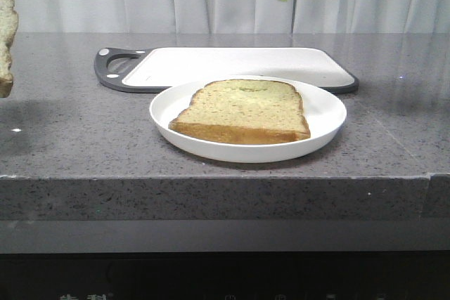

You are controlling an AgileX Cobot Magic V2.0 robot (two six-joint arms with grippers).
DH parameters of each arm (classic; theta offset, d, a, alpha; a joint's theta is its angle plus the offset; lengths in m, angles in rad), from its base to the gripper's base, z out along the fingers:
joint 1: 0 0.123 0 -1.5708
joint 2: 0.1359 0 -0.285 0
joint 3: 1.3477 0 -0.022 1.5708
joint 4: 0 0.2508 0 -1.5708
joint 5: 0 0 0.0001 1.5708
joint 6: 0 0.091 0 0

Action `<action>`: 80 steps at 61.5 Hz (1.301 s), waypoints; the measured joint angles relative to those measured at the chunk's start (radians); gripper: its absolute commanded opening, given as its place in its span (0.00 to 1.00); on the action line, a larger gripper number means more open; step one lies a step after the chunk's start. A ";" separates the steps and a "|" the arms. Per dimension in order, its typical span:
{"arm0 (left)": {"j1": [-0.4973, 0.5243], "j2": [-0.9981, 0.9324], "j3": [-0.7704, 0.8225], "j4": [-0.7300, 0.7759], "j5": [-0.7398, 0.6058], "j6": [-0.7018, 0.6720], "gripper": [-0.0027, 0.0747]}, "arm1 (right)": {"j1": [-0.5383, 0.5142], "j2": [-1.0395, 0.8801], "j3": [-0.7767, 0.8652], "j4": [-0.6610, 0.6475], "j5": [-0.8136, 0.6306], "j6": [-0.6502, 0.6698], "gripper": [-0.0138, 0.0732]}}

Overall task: Left arm grabs bread, right arm adds lettuce
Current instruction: 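Grasp the lettuce leaf with the right gripper and lift it, then lower the lettuce onto the bread slice on the plate and release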

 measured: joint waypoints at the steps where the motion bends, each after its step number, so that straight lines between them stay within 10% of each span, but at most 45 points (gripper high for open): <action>1: 0.000 0.000 0.000 0.000 0.000 0.000 0.01 | 0.006 -0.008 0.026 0.004 -0.006 0.000 0.09; 29: 0.000 0.000 0.000 0.000 0.000 0.000 0.01 | 0.139 -0.040 0.285 0.045 -0.140 -0.004 0.09; 80: 0.000 0.000 0.000 0.000 0.000 0.000 0.01 | 0.145 -0.015 0.288 0.040 -0.176 0.008 0.09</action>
